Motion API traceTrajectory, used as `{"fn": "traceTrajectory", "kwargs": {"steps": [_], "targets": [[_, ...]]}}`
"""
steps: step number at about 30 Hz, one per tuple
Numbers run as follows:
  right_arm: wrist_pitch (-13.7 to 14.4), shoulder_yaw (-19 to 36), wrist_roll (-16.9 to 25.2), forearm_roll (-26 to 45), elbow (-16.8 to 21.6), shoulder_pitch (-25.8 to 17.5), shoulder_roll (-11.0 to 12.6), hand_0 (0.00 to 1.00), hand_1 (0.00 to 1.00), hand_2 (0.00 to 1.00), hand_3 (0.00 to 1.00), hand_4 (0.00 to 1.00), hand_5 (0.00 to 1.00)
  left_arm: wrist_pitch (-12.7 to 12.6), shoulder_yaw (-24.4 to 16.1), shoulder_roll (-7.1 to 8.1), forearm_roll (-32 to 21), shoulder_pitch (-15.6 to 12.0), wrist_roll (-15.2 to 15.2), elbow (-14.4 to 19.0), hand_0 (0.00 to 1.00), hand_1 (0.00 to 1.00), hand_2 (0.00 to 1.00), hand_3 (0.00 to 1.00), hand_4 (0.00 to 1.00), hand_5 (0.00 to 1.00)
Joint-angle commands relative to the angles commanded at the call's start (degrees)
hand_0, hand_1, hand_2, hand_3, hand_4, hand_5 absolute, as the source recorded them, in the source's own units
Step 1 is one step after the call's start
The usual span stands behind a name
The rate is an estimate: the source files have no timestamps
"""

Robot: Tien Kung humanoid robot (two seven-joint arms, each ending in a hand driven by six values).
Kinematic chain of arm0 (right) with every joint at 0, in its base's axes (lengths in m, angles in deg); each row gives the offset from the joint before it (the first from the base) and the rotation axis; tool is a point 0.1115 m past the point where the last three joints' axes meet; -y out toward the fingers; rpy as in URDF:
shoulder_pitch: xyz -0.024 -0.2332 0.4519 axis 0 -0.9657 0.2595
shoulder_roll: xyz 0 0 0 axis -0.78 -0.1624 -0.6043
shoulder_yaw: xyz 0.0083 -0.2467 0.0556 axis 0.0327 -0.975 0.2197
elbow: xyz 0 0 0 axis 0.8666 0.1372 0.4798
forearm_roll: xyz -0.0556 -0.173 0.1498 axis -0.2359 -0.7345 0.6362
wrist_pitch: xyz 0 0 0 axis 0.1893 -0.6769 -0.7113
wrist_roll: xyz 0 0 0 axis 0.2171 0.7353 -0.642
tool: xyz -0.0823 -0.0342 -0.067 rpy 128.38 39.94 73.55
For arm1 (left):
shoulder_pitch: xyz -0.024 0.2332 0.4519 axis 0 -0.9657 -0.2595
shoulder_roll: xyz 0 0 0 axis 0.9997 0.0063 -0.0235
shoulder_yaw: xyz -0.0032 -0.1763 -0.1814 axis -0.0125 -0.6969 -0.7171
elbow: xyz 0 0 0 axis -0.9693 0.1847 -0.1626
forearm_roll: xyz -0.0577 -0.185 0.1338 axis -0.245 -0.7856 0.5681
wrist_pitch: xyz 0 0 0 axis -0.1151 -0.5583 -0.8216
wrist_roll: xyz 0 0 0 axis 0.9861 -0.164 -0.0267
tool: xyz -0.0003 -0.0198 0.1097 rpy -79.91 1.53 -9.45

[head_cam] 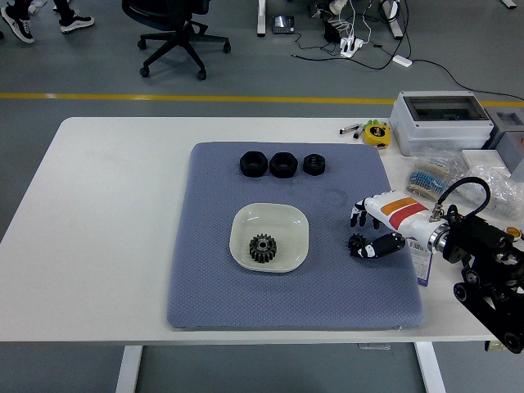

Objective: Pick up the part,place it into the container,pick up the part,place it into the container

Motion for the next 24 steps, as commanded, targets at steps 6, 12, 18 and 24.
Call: {"fn": "traceTrajectory", "kwargs": {"steps": [6,12,18,24], "targets": [[0.0,-0.2,-0.1,-0.2,-0.1,0.0,0.0,0.173,0.293,0.425,0.481,0.914,0.403,-0.2,0.3,-0.03,-0.6,0.0,-0.1,0.0,0.691,0.699,0.745,0.582,0.642,0.616],[0.2,-0.4,-0.2,-0.1,-0.1,0.1,-0.2,0.163,0.239,0.377,0.474,0.881,0.434,-0.3,0.3,-0.03,-0.7,0.0,-0.1,0.0,0.691,0.699,0.745,0.582,0.64,0.613],[0.6,-0.4,0.0,-0.1,-0.7,-0.1,-0.5,0.156,0.229,0.376,0.48,0.828,0.421,-0.2,0.2,-0.07,-0.6,0.0,-0.1,0.0,0.69,0.698,0.745,0.582,0.639,0.611],[0.9,-0.4,0.2,-0.3,-0.8,-0.1,-0.6,0.134,0.208,0.351,0.476,0.795,0.407,-0.2,0.3,-0.03,-0.7,-0.1,-0.1,0.0,0.69,0.697,0.743,0.581,0.639,0.613]]}}
